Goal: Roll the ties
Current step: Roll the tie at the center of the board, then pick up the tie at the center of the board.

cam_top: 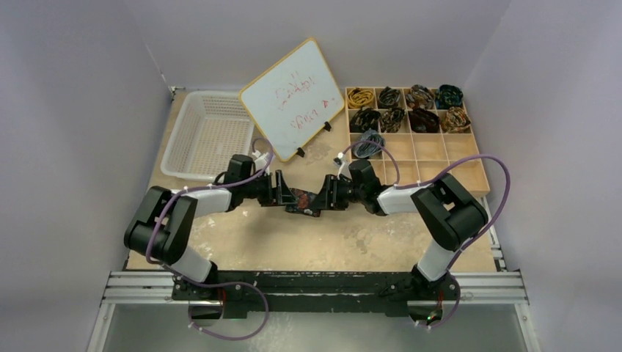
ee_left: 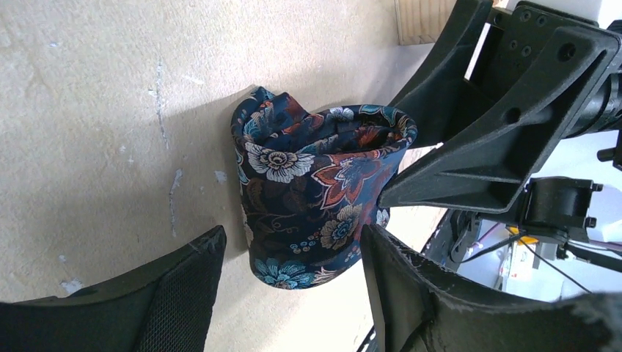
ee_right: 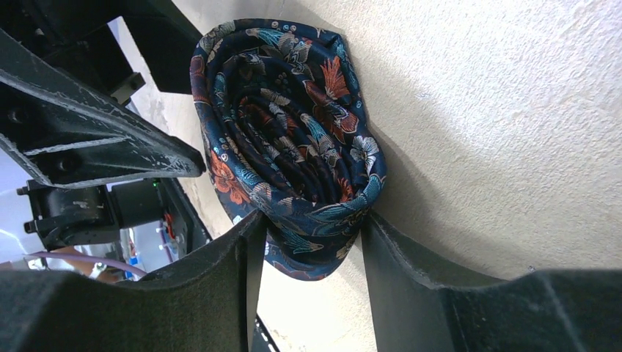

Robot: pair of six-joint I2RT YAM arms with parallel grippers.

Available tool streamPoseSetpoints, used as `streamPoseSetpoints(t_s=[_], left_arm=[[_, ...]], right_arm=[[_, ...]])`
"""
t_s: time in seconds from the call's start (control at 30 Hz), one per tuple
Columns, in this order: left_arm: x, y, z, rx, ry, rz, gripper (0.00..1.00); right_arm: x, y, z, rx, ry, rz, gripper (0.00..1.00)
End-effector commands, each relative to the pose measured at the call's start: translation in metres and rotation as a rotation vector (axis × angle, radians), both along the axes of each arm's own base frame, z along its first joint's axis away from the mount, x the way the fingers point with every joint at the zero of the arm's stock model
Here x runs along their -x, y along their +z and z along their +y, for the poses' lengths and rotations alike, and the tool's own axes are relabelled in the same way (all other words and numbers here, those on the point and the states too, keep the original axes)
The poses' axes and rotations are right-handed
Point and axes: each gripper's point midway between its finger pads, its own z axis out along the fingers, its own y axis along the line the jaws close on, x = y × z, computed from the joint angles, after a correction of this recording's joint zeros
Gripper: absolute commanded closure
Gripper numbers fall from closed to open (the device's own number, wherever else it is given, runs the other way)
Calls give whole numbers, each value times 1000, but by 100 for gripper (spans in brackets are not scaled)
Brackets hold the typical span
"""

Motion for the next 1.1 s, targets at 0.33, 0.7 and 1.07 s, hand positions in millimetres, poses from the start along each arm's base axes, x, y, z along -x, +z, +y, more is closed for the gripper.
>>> streamPoseSetpoints(t_s=[0.33, 0.7, 1.07], left_arm=[[13, 4, -19, 187, -133, -60, 38], [28, 1, -35, 238, -196, -38, 38], [26, 0, -44, 296, -163, 0, 39]], right_arm=[[10, -13, -6, -37, -37, 50, 56], [17, -18, -3, -83, -26, 90, 59], [26, -24, -4, -104, -4, 112, 59]])
